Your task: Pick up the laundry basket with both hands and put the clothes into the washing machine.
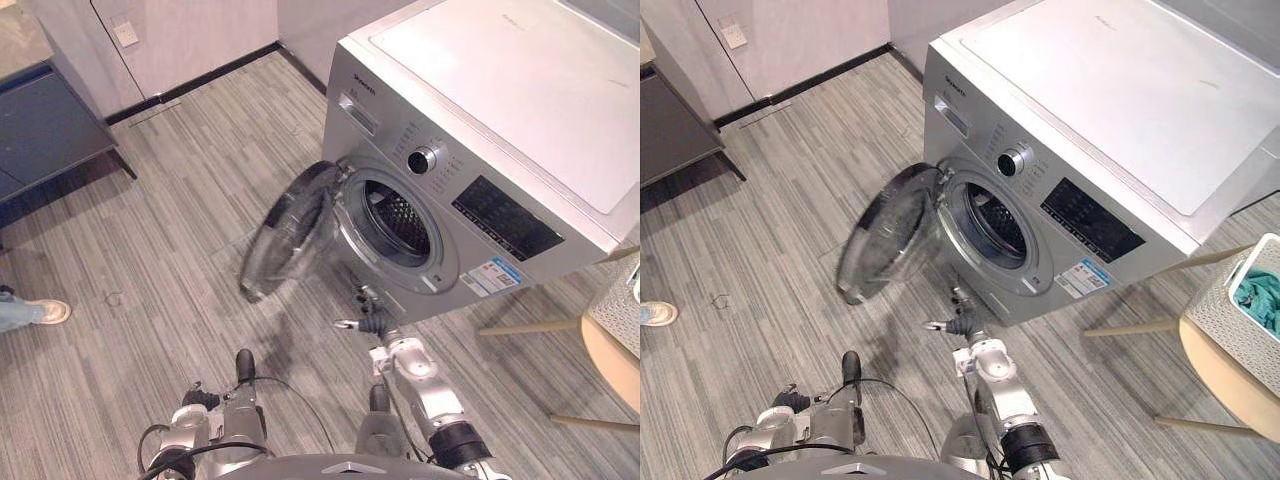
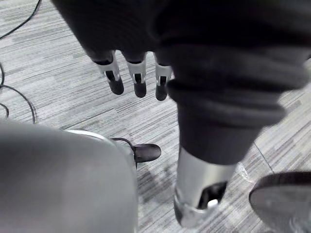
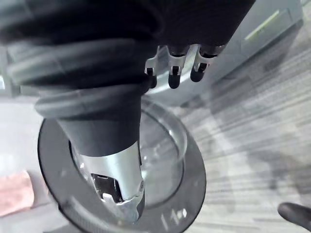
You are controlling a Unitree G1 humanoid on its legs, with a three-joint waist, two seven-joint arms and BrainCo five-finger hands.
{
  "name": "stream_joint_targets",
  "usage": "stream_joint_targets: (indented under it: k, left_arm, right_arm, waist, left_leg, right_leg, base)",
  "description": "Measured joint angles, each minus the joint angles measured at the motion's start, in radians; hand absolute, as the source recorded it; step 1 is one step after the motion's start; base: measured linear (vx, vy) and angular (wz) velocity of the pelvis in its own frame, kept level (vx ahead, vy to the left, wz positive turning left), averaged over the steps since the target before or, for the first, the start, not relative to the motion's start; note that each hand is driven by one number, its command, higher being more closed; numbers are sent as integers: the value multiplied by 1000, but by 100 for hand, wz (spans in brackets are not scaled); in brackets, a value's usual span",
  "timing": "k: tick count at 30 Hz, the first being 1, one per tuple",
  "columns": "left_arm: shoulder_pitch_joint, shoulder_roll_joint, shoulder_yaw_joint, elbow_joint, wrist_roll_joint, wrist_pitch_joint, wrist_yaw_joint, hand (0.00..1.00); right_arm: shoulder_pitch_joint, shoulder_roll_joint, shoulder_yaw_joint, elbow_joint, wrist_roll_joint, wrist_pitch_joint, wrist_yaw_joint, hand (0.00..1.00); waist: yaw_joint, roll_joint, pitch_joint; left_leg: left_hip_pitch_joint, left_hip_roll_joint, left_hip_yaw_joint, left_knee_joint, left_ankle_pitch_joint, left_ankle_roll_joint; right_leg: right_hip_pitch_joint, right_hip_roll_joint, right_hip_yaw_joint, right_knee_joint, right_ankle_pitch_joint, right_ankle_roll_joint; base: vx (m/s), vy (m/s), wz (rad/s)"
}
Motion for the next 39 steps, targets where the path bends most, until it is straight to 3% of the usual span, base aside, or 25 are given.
stream_joint_targets:
  k: [4,8,12,15,21,30,39]
  left_arm:
    - [-21,0,-27,-31,12,2,0,0]
    - [-135,23,-30,-73,10,3,2,0]
    - [-266,124,0,-101,-11,2,22,0]
    - [-440,257,56,-68,-91,-20,67,0]
    - [-632,385,90,39,-242,-32,92,0]
    - [-795,422,107,60,-415,-53,123,0]
    - [-903,457,126,-25,-503,-86,159,0]
  right_arm:
    - [66,0,-54,-36,-1,-7,-18,0]
    - [122,9,-95,-34,2,-8,-18,0]
    - [140,19,-119,-27,9,-9,-17,0]
    - [180,20,-130,-26,64,-12,-16,0]
    - [223,55,-116,-39,114,-13,-15,0]
    - [290,106,-36,-191,165,-42,-15,0]
    - [364,104,-8,-257,200,-55,-19,0]
  waist:
    - [-7,-1,-2]
    - [-13,-10,0]
    - [-47,-56,7]
    - [-77,-108,31]
    - [-113,-183,64]
    - [-102,-255,104]
    - [-78,-263,110]
  left_leg:
    - [-3,3,7,0,-4,3]
    - [-59,18,52,0,-2,3]
    - [-72,25,124,0,0,-1]
    - [-87,35,188,1,3,3]
    - [-140,58,245,6,7,3]
    - [-214,122,271,7,25,-18]
    - [-243,175,276,8,29,-33]
  right_leg:
    - [-6,3,5,-5,1,-1]
    - [-97,13,53,-7,24,-3]
    - [-163,15,132,-19,71,1]
    - [-225,25,199,-21,94,4]
    - [-316,51,266,-47,141,3]
    - [-391,111,282,-79,190,-12]
    - [-421,152,270,-78,203,-18]
  base:
    - [-2,-20,-5]
    - [-12,-35,-34]
    - [28,-31,-57]
    - [4,-45,-54]
    - [-29,-53,-32]
    - [-36,-55,-14]
    - [-15,-31,-7]
